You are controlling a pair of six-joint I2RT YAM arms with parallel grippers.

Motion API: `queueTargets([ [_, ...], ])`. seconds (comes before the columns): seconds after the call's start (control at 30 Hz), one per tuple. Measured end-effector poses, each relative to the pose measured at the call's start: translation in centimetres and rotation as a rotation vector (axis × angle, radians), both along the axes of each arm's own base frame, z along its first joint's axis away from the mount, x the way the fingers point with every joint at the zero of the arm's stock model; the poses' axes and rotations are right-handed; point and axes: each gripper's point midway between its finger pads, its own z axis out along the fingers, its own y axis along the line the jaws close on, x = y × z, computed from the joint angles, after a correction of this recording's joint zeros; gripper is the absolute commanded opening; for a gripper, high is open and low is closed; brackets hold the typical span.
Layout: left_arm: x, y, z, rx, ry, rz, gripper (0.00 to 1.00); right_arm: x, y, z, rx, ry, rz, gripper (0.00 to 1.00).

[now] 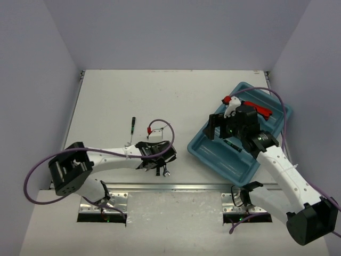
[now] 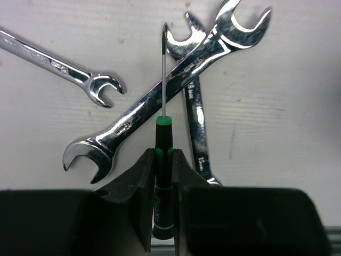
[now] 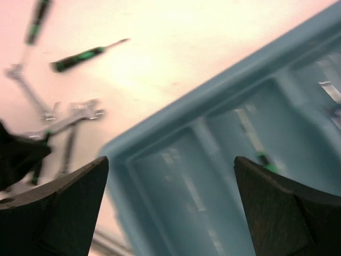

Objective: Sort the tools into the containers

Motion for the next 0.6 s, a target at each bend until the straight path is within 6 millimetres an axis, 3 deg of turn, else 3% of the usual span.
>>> queueTargets([
  [0.13, 2.0, -1.0, 6.0, -0.135, -0.168, -0.011, 0.00, -2.9, 5.3, -0.6, 0.315, 0.003, 0.137, 0.99],
  [0.27, 4.2, -3.1, 11.9, -0.313, -0.330, -0.066, 0.00, -8.1, 10.5, -4.2, 0.487, 0.105, 0.322, 0.97],
  [0.33, 4.9, -4.5, 14.2, -0.399, -0.386, -0.105, 0.00, -9.7, 12.2, -4.8, 0.532, 0.153, 0.393, 0.91],
  [0.5, 5.1, -8.1, 17.9, -0.577, -0.453, -0.225, 0.00, -9.9, 15.4, -2.9, 0.631, 0.134, 0.498, 0.74],
  [0.57, 5.0, -9.2, 19.1, -0.638, -0.472, -0.261, 0.00, -9.7, 16.2, -1.8, 0.656, 0.106, 0.527, 0.59],
  [0.6, 4.9, -9.6, 19.7, -0.664, -0.480, -0.275, 0.00, -9.6, 16.5, -1.3, 0.668, 0.093, 0.537, 0.48],
])
